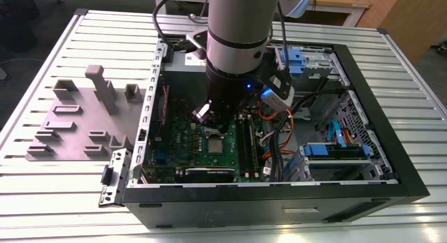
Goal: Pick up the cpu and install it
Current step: 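Close the cpu cover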
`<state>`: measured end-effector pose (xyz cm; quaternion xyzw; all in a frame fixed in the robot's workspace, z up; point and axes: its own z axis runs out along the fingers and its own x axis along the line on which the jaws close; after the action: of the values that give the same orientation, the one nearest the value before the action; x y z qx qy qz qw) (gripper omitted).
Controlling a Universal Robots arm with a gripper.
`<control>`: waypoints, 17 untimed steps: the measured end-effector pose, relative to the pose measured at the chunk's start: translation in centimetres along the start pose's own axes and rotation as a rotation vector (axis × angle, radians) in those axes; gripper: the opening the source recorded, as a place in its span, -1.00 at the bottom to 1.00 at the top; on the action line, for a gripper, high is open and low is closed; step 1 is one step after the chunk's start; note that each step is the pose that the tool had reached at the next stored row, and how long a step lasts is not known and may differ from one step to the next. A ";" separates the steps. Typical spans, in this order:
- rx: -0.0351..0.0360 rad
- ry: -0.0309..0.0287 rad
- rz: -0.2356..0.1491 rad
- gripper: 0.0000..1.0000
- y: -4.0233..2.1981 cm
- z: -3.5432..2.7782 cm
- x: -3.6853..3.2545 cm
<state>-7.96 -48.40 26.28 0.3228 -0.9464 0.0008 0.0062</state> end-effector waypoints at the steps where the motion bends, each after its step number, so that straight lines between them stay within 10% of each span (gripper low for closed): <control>1: 0.0015 -0.0022 -0.012 -0.79 0.00 0.00 0.00; 6: -0.0478 -0.0554 -0.029 -0.79 0.00 0.00 0.00; 17: -0.0517 -0.0544 -0.156 -0.79 -0.06 0.48 -0.08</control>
<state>-7.87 -48.40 25.79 0.3952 -0.9179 -0.0329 -0.0111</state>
